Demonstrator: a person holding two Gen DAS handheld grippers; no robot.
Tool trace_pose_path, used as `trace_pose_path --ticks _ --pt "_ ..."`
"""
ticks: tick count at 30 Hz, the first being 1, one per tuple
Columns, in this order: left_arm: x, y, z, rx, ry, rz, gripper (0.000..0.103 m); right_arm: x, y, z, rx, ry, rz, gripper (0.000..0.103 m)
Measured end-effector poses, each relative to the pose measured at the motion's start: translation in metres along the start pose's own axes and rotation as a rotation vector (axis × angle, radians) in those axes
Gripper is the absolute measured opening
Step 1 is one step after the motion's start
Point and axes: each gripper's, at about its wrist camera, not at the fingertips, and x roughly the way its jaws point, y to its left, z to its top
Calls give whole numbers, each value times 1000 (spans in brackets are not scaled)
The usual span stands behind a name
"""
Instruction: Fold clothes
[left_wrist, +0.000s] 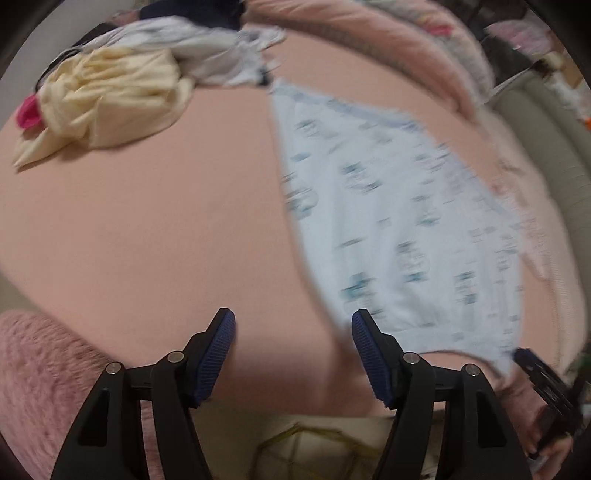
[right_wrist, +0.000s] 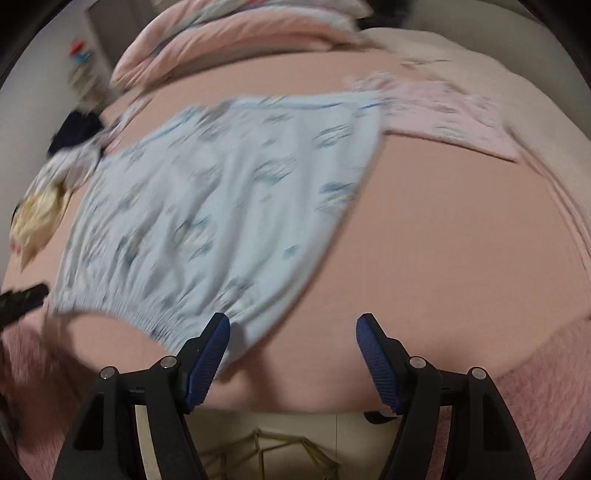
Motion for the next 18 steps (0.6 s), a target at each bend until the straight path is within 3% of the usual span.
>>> trace_pose_path --ticks 3,5,7,8,11,14,16,18 --pt "16 -20 4 76 25 15 64 0 -3 5 30 -11 40 71" --pt "34 -29 0 118 92 57 64 5 2 3 -2 21 31 71" --pt "35 -32 -7 155 102 102 64 14 8 -7 -80 79 -84 71" --pt "33 -33 -10 166 97 113 64 14 7 -9 -92 73 -97 71" --pt "27 -32 -11 141 108 102 64 4 2 -9 -45 45 -41 71" --pt "24 -33 -2 113 53 51 63 1 4 -4 -3 19 67 71" --pt "32 -35 2 108 70 40 63 6 9 -4 23 37 140 71" --pt "40 -33 2 72 104 1 63 19 15 -9 44 86 146 70"
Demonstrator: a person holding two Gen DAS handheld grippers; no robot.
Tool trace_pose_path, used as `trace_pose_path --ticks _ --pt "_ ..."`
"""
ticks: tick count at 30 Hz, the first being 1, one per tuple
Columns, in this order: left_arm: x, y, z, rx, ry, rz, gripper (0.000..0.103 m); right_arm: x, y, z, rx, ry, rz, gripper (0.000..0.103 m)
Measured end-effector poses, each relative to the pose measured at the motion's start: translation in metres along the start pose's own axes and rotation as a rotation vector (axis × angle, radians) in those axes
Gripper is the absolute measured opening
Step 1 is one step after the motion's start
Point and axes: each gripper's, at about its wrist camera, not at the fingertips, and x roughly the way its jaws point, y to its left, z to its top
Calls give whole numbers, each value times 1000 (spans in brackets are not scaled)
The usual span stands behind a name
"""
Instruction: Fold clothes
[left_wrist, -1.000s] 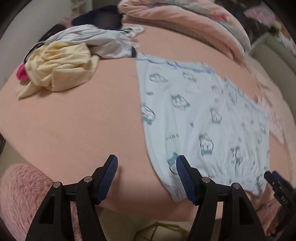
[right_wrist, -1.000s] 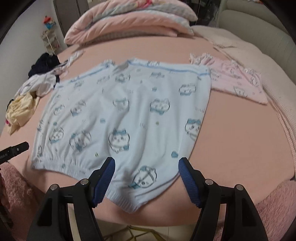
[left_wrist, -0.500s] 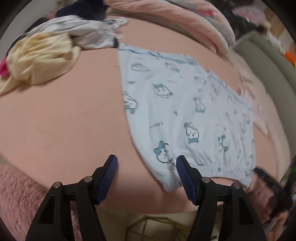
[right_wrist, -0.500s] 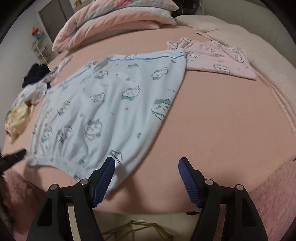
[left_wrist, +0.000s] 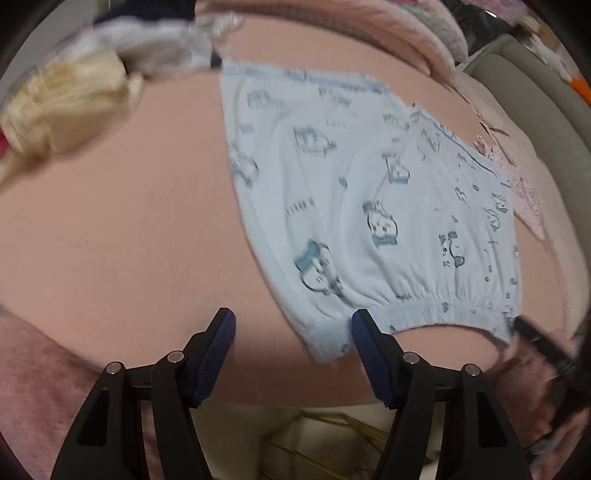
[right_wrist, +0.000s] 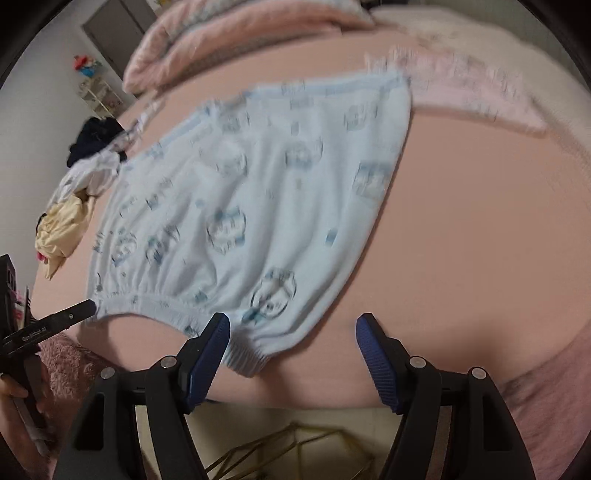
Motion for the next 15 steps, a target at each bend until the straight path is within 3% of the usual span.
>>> trace_pose_path --ticks 2,4,5,6,7,15 --pt "-1 0 -1 -16 -7 -38 63 -2 5 -2 -30 -16 -21 61" --pt "-2 1 -5 -30 -6 -86 58 -4 7 -3 -47 -22 11 37" --pt "-2 1 -8 -40 -5 -105 39 -2 5 -3 -36 -16 29 34" --pt "-2 1 -10 -49 -4 -118 27 -1 4 -3 -25 -9 46 27" --pt "-2 1 -10 -52 -5 -108 17 0 3 -3 -15 -9 56 25" --pt "5 0 -11 -110 10 -146 19 8 1 1 2 0 75 29"
